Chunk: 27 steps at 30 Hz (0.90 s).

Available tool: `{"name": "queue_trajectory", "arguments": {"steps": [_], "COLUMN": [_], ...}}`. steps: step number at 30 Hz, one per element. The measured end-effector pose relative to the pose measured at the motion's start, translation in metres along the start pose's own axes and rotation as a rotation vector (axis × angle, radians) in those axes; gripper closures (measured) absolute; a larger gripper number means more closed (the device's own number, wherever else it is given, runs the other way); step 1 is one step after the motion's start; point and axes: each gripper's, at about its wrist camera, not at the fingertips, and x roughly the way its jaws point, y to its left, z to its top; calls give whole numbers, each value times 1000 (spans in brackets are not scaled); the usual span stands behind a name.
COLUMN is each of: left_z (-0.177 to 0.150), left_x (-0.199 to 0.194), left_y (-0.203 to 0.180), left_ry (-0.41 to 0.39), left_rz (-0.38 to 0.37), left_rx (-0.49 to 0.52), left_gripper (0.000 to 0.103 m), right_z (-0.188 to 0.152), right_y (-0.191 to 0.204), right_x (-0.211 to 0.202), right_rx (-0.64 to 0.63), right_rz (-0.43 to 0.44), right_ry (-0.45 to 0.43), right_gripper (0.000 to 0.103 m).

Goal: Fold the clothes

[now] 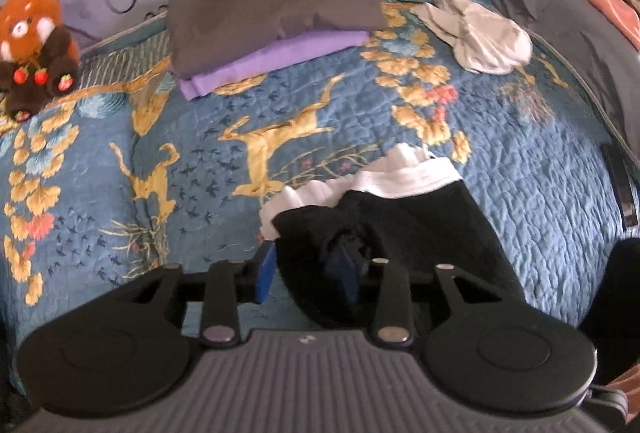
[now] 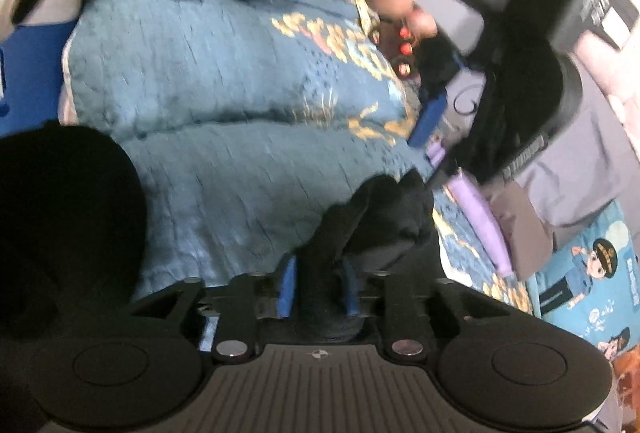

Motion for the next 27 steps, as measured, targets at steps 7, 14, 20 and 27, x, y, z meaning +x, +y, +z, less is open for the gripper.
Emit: {"name": "queue_trajectory", "arguments": {"steps": [7,14,20,27], "left_z": [-12,-47,-68,-60], "left_x": [12,44,42,-7], "left_y": [-25,-34,-5,5], "left_ry": [31,150,174,49], "left_rz": [-54,125,161,26], "left_rx": [57,142,40,-94], "left_gripper": [33,26,23,19], "right_z": [-14,-55,-82,-97], "right_y": [-18,-49,-73,-100], "right_x": [-22,-34,-31,-37], "right_rx": [138,339,524,762], "right_rz": [18,-44,-61,-19], "right_ry": [-23,24,71,26], "right_gripper": [66,59,59,57]}}
